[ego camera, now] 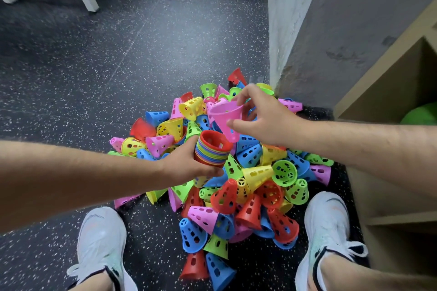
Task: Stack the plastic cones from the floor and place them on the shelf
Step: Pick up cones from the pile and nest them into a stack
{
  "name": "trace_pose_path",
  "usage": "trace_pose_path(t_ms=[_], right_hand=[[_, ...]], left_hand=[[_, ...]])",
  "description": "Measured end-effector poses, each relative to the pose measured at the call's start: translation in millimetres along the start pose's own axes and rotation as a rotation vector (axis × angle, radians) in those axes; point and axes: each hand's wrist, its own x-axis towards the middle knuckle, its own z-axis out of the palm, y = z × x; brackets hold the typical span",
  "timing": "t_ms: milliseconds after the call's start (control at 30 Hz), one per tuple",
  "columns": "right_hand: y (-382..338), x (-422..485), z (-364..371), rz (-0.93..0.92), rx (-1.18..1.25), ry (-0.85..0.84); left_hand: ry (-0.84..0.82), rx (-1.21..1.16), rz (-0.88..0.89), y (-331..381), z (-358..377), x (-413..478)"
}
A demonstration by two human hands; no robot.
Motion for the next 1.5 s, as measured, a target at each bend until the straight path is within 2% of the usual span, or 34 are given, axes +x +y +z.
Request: trace_pose_path(t_ms=[67,167,367,533,700,900,1100,1267,1400,1500], right_hand=[[-1,1,3,0.029,0.046,0.046],[-1,-3,12,0.065,0.029,0.029],[1,-18,21,0.104,-0.091,-0.226],[8,-11,12,0.137,-0.123,-0.263],[24,9,3,0.155,-0.391,-0.245],[50,32,-5,0.079,-0.506,-0.26],[80,69,17,-0.008,-0.552,-0.338],[92,99,37,-0.151,-0.84,-0.478],[95,112,46,-0.157,-0.91,-0.559],[95,114,48,-0.219,-0.921,-0.551]], left_hand=[[-0.01,-0.004,0.013,5,-1,-1],[-0.019,-0.017,0.046,16,-1,-3],[-0.026,-0.057,0.052,21,0,-2],[-0.026,-0.009,0.01,18,-5,-7],[-0.029,0.015,-0.023,18,-9,-3],[0.004,-0.026,-0.031,22,-10,30],[0.014,-0.076,-0.032,21,-18,48],[0.06,-0.098,-0.054,19,-32,54],[0.05,-0.1,-0.057,18,-37,57],[0.052,-0.087,-0.063,16,-38,60]])
